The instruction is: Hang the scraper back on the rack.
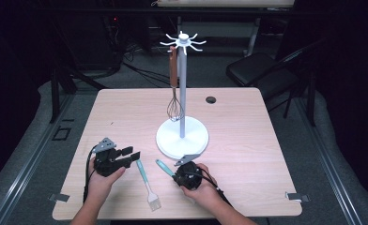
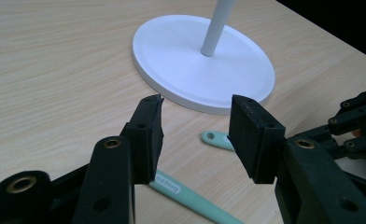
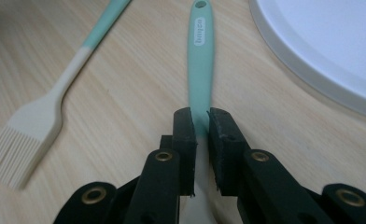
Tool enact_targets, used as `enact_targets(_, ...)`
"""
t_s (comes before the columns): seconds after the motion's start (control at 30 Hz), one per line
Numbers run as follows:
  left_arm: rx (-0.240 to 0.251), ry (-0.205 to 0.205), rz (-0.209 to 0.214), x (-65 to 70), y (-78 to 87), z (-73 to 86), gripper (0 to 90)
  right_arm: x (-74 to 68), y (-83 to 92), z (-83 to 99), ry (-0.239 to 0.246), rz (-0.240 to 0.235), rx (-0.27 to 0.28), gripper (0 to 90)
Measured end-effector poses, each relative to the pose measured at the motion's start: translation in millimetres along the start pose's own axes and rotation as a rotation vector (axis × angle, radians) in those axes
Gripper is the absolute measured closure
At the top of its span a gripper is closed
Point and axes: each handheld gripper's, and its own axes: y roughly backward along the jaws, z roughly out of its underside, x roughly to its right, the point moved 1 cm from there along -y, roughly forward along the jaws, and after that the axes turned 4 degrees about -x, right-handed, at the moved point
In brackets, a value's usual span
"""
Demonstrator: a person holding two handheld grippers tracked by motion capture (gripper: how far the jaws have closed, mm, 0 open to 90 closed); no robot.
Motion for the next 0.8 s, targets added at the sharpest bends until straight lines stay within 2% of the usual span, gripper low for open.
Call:
enact_targets(0.13, 0.010, -0.001, 0.004, 2.7, -1.5, -0.1, 54.2, 5.9, 10.8, 13.2, 0.015, -0.001, -0.004, 81.1)
enact_targets(0.33, 0.006, -0.005, 0.010, 4.8, -3.7, -0.3, 54.3, 13.7, 19.9, 24.4, -0.001, -0.007, -0.004, 80.3)
enact_targets(0.57, -0.007, 0.007, 0.031, 6.4, -7.3, 1.1, 53.8, 9.8, 9.9, 14.7, -0.028, 0.033, 0.019, 75.4)
enact_targets(0.8, -0.018, -0.005, 0.049, 8.8, -11.0, 2.0, 53.0, 9.2, -2.3, 2.1, -0.035, 0.041, 0.045, 74.5)
